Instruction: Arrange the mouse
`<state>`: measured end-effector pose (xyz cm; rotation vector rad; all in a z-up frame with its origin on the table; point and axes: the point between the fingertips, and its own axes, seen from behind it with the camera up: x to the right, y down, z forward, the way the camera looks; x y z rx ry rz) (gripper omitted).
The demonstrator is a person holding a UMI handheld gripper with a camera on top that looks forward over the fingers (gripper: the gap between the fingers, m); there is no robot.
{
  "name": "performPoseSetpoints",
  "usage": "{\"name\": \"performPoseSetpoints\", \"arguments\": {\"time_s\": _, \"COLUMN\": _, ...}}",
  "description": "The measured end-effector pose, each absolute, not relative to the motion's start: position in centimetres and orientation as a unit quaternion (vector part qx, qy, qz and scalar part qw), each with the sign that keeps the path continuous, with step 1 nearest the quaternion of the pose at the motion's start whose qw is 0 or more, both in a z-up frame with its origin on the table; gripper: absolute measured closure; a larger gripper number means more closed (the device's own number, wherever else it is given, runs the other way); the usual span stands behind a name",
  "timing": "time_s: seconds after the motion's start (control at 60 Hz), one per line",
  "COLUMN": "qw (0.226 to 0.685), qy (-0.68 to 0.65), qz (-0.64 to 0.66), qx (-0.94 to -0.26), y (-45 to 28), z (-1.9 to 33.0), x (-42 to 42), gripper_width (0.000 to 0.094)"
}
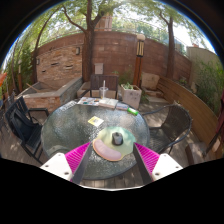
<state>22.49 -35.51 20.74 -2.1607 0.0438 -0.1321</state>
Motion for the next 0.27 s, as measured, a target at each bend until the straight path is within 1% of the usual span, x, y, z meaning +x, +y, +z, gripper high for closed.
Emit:
{"name": "performPoseSetpoints", "arguments": {"time_s": 0.2, "qw": 0.465, "qy": 0.020, "qz": -0.057, "qx": -0.883, "y": -37.4, "z": 21.4, "x": 22.3, "gripper_width": 0.0079}}
{"name": "performPoseSetpoints", "arguments": {"time_s": 0.267, "qw": 0.470, "qy": 0.020, "qz": -0.059, "qx": -0.880, "y": -37.3, "z": 21.8, "x": 22.5, "gripper_width": 0.0079}}
